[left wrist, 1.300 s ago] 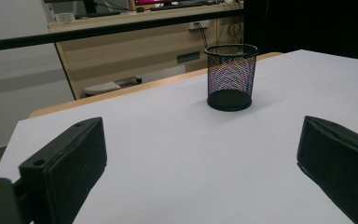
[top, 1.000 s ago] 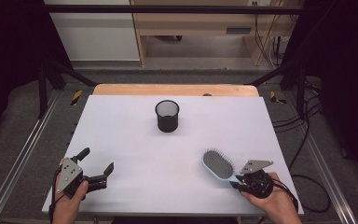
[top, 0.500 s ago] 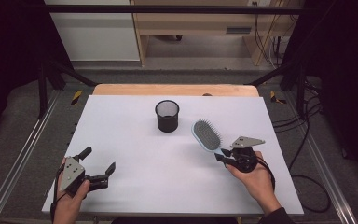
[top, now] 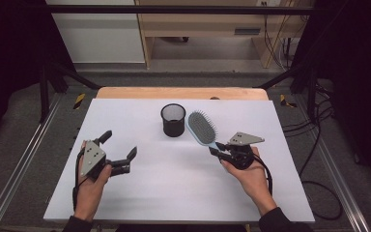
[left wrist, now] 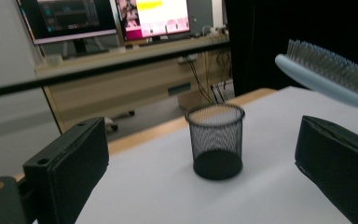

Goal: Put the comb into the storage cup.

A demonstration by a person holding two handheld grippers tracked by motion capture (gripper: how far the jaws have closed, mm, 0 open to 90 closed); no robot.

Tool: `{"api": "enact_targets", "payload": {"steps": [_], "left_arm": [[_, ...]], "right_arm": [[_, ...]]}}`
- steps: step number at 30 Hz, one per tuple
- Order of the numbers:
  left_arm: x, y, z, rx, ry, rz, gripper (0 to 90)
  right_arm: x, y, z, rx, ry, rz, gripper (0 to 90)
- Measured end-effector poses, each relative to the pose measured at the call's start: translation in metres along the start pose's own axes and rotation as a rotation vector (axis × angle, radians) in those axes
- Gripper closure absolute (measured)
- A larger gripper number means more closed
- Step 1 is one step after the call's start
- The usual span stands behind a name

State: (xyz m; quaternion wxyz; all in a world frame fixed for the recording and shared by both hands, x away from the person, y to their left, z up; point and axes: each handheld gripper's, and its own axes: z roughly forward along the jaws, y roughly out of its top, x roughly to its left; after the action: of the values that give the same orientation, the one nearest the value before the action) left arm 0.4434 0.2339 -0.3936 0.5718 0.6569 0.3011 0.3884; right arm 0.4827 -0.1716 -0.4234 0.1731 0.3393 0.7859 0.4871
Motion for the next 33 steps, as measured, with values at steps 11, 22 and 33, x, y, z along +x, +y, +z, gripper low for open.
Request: {"api": "enact_targets", "payload": {"steps": [11, 22, 33], "left_arm": [[-0.014, 0.016, 0.028, -0.051, -0.089, -0.177, 2.7], [-0.034, 0.014, 0.025, -0.025, -0.164, -0.287, 2.8], [-0.068, 0.007, 0.038, 0.03, -0.252, -0.354, 2.1]], "right_arm": [[0.012, 0.013, 0.002, -0.114, 0.017, 0.021, 69.8], [0.037, 0.003, 0.007, -0.116, 0.061, -0.007, 69.8], [0.047, 0.0, 0.013, -0.125, 0.069, -0.015, 69.8]]}}
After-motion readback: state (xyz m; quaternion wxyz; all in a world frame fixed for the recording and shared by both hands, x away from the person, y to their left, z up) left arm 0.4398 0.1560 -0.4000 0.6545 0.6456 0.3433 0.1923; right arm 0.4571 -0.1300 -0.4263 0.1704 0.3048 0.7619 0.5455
